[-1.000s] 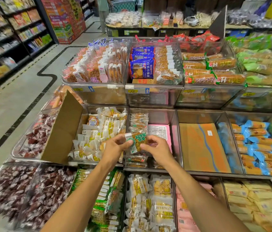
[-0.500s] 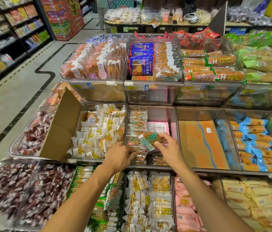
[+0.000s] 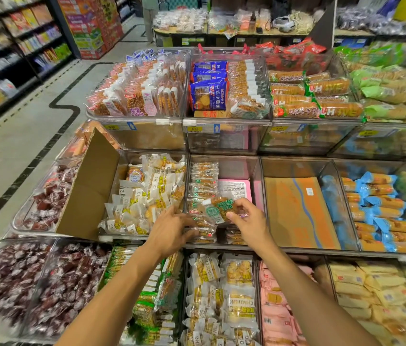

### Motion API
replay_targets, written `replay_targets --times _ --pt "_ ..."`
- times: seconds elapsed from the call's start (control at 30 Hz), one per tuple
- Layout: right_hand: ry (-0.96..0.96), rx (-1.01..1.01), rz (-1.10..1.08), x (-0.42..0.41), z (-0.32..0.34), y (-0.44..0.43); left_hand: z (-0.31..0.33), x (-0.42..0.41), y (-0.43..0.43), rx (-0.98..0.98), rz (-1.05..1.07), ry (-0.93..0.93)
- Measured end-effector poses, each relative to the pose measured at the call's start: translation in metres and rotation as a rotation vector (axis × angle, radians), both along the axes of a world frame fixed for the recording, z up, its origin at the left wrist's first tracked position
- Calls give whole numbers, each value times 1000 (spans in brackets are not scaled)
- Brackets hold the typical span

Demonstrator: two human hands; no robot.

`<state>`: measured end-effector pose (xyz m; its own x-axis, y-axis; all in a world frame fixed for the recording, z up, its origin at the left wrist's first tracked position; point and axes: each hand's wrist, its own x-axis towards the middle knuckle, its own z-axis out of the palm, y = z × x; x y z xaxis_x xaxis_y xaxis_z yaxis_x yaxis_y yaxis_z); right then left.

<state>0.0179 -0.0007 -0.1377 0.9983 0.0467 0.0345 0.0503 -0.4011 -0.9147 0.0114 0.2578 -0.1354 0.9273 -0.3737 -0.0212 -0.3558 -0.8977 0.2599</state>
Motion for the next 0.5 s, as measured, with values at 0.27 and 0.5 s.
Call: replay_targets --times 0.27,0.5 --pt "-38 -428 250 4 1 -6 -15 -4 4 -117 72 51" --pt "-134 -567 299 11 17 22 3 -17 -11 -865 370 111"
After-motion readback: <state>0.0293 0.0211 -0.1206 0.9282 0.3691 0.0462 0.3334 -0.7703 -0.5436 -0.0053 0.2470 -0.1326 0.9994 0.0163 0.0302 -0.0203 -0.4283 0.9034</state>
